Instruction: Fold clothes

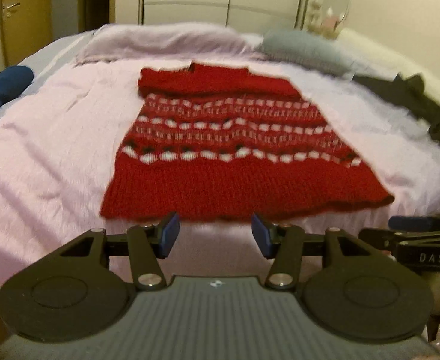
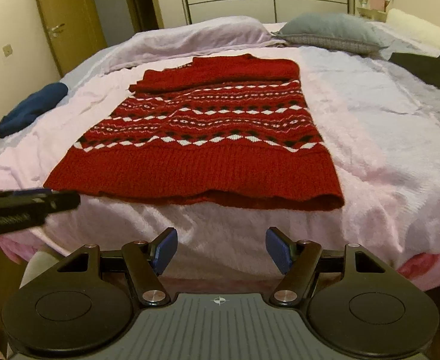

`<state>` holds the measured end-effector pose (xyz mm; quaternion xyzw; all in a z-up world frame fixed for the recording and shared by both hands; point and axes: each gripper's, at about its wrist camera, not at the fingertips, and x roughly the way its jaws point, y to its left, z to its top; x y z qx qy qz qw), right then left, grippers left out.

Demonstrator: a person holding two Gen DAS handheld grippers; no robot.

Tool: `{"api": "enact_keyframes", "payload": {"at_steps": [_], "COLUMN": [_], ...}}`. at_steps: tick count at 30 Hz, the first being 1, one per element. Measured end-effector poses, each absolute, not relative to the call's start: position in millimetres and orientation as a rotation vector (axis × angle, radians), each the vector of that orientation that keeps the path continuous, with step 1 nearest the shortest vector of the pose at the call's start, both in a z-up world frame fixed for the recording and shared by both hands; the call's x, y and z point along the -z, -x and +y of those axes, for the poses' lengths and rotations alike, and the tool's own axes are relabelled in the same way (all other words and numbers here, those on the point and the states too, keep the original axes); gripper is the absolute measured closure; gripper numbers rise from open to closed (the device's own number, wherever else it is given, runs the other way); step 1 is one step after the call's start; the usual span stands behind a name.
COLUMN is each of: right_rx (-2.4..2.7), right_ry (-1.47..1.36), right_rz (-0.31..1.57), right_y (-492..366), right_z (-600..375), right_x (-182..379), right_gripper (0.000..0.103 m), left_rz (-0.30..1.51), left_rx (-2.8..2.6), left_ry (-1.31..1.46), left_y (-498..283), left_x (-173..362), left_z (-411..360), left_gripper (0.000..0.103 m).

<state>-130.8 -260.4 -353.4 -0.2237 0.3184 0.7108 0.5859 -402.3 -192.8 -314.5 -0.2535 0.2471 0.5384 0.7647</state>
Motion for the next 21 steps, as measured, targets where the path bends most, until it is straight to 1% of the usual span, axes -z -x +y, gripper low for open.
{"api": "enact_keyframes", "payload": {"at_steps": [2,5,8,12,17,20,21], "right_rx": [-1.668,-1.65,-1.606,-1.559,-1.534,-1.511,-1.51], "right_ry": [0.449,0.268,0.103,-0.053,-0.244,-0.332,-0.352], "right_rz": [0.755,0.818,0.94,1.109,1.33,1.419,1.437], "right_y": [109,62,13,-30,-56,-63,-65], "right_z": [-257,-251,-238,-213,-182,-173,-171], "right_x": [356,358,371,396,433,447,449], "right_gripper": [0.034,0.034,0.034,0.034,0.035,0.035,0.038], "left_rz": [0.483,0.419,0.385,0.345,0.243,0.178,0.152], "left_rx": [-1.167,-1.183,-1.218,-1.233,-1.146,-1.109,-1.092], "left_ry": [0.573,0.634,0.717,0.855,0.961,1.015,1.038], "left_y": [422,454,480,500,507,512,514], "left_x": [313,316,327,352,375,387,390], "left_z": [-181,-158,-130,-100,-77,-68,-67], "left_gripper": [0.054,0.054,0.053,0.052,0.053,0.054,0.054]}}
